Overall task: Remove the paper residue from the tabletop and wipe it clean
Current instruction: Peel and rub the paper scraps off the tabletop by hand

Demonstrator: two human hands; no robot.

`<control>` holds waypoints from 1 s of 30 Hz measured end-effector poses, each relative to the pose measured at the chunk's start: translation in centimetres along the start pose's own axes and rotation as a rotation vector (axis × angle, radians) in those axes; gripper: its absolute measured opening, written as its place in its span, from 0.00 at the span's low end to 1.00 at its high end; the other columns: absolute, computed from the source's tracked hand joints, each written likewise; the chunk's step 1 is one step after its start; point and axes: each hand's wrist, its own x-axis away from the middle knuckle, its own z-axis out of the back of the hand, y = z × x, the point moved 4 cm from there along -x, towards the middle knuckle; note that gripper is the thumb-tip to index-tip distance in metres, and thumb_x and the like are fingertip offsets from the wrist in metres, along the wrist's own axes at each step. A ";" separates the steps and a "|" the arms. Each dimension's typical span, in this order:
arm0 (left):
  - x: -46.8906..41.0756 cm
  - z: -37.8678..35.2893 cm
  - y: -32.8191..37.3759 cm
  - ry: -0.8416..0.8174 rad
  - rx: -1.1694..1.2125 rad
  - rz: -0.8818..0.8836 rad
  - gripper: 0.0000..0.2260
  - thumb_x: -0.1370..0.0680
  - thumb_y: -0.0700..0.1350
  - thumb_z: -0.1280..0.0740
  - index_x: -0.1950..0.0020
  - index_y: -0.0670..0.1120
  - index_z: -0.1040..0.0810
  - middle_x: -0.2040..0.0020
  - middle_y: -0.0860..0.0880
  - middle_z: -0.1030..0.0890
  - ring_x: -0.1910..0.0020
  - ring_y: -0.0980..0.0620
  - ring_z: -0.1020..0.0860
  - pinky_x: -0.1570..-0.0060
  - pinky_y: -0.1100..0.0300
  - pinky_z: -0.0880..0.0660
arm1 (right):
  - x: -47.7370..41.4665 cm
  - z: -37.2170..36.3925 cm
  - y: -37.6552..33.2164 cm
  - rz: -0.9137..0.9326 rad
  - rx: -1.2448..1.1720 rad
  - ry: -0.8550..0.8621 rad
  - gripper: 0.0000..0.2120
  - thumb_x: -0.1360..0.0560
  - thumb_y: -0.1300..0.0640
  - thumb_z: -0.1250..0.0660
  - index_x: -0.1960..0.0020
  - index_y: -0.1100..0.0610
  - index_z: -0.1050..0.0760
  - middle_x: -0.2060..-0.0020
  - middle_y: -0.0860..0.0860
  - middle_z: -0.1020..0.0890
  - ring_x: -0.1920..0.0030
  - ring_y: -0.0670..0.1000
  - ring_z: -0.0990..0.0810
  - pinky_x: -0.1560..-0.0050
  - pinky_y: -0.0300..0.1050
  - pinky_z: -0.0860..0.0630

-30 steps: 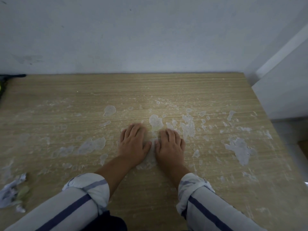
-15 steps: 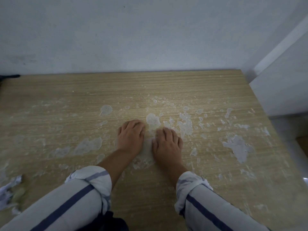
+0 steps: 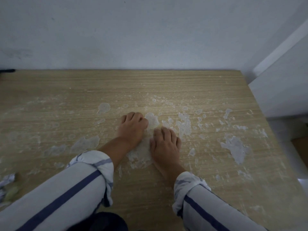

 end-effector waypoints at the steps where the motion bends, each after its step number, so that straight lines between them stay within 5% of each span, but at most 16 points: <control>1: -0.2 -0.1 0.0 -0.019 -0.013 -0.010 0.03 0.25 0.42 0.39 0.54 0.48 0.26 0.47 0.48 0.27 0.45 0.46 0.32 0.44 0.53 0.37 | 0.0 0.0 0.0 0.000 -0.003 -0.006 0.20 0.23 0.45 0.51 0.36 0.53 0.33 0.36 0.53 0.28 0.33 0.58 0.34 0.36 0.57 0.36; 7: -0.9 0.5 -0.6 -0.020 0.094 0.047 0.07 0.22 0.43 0.41 0.50 0.49 0.23 0.45 0.51 0.25 0.43 0.48 0.31 0.42 0.54 0.37 | 0.1 0.0 0.0 -0.001 -0.008 -0.029 0.20 0.24 0.48 0.48 0.34 0.53 0.35 0.34 0.53 0.30 0.31 0.58 0.36 0.34 0.58 0.38; 12: -0.6 1.7 -1.6 -0.095 0.189 -0.072 0.10 0.22 0.45 0.39 0.45 0.52 0.20 0.45 0.52 0.23 0.42 0.50 0.29 0.42 0.53 0.35 | 0.1 0.1 0.0 -0.006 0.009 -0.005 0.21 0.25 0.48 0.48 0.35 0.53 0.34 0.36 0.54 0.28 0.33 0.59 0.33 0.36 0.59 0.35; 22: -0.9 1.7 -0.6 0.027 -0.046 -0.268 0.03 0.29 0.42 0.31 0.57 0.49 0.21 0.52 0.48 0.22 0.52 0.45 0.23 0.54 0.49 0.26 | 0.1 0.2 -0.1 -0.002 0.024 0.010 0.20 0.25 0.47 0.48 0.37 0.53 0.32 0.37 0.53 0.28 0.33 0.58 0.33 0.37 0.56 0.35; 30: -0.3 0.5 0.0 0.023 0.043 0.019 0.06 0.25 0.41 0.39 0.53 0.48 0.24 0.48 0.49 0.27 0.46 0.46 0.30 0.45 0.52 0.36 | 0.1 0.1 -0.2 -0.004 0.023 0.010 0.20 0.24 0.46 0.49 0.37 0.53 0.32 0.37 0.53 0.28 0.34 0.58 0.33 0.37 0.57 0.36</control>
